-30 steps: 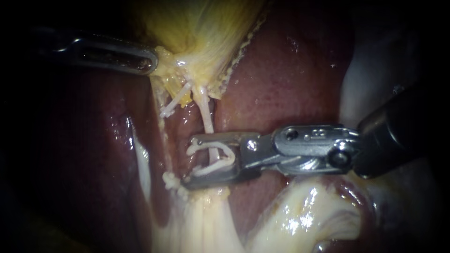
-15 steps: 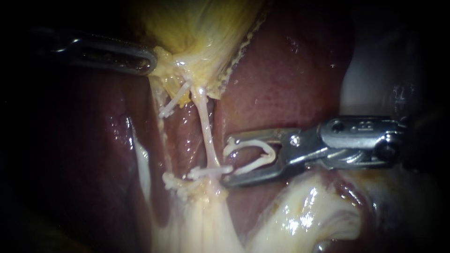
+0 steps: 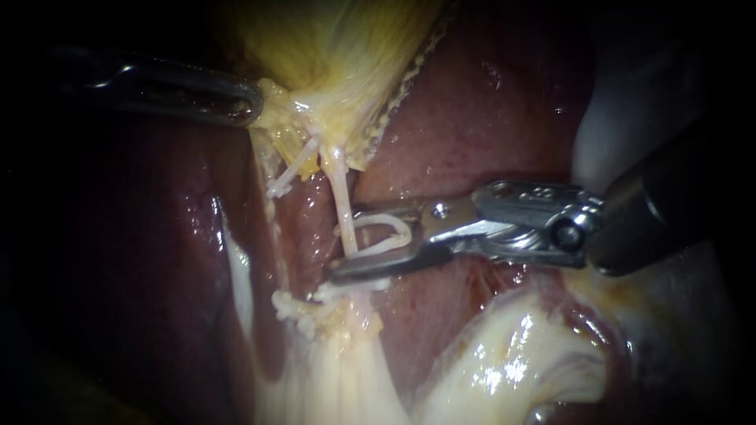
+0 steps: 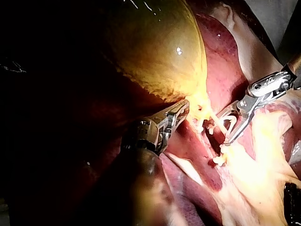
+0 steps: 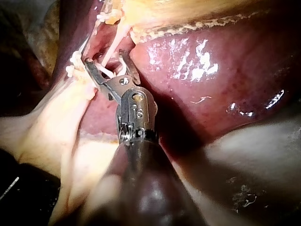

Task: Clipping second clip right tube

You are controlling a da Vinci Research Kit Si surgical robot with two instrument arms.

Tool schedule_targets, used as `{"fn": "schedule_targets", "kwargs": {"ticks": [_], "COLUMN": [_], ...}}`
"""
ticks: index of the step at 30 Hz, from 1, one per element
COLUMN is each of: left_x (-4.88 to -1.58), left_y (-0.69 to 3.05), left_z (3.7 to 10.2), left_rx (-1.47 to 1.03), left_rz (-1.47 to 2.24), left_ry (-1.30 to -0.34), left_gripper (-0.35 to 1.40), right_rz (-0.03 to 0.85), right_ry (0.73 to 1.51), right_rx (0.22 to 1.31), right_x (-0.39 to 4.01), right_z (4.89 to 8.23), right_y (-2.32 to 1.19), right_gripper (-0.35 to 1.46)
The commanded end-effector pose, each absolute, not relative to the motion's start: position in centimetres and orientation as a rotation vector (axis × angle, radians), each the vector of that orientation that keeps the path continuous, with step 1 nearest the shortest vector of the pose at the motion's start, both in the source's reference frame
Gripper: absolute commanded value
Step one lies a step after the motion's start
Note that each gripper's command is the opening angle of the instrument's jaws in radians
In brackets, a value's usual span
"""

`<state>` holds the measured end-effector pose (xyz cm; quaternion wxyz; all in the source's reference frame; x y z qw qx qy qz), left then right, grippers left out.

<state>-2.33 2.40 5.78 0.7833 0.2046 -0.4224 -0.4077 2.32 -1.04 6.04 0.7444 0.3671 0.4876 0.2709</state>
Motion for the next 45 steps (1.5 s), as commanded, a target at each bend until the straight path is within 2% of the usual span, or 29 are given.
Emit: {"fn": "schedule_targets", "kwargs": {"ticks": [1,10,17,22,26,31,36,38,45], "left_x": [-2.33,-2.34,-2.33,-2.34,-2.34,-2.34,-2.34,-2.34,-2.35], "left_y": [2.40,2.39,2.39,2.39,2.39,2.40,2.40,2.39,2.40], "left_z": [5.80,5.80,5.81,5.81,5.81,5.81,5.80,5.80,5.80], "left_rx": [0.440,0.440,0.440,0.440,0.440,0.440,0.439,0.439,0.439], "left_rz": [-0.880,-0.880,-0.880,-0.880,-0.880,-0.880,-0.881,-0.881,-0.881], "left_ry": [-0.911,-0.911,-0.911,-0.911,-0.911,-0.911,-0.911,-0.911,-0.911], "left_gripper": [-0.35,-0.35,-0.35,-0.35,-0.35,-0.35,-0.35,-0.35,-0.35], "right_rz": [0.603,0.620,0.587,0.616,0.618,0.621,0.621,0.620,0.619], "right_ry": [1.087,1.162,1.162,1.163,1.164,1.164,1.164,1.164,1.164], "right_rx": [0.830,1.017,1.118,1.103,1.101,1.100,1.100,1.101,1.101], "right_x": [2.34,2.38,2.39,2.36,2.29,2.27,2.27,2.27,2.25], "right_z": [6.02,5.71,5.59,5.64,5.71,5.77,5.76,5.76,5.76], "right_y": [-1.04,-1.13,-1.13,-1.10,-1.06,-1.02,-1.02,-1.02,-1.01], "right_gripper": [0.50,0.49,0.43,0.32,0.09,0.00,-0.20,-0.35,-0.35]}}
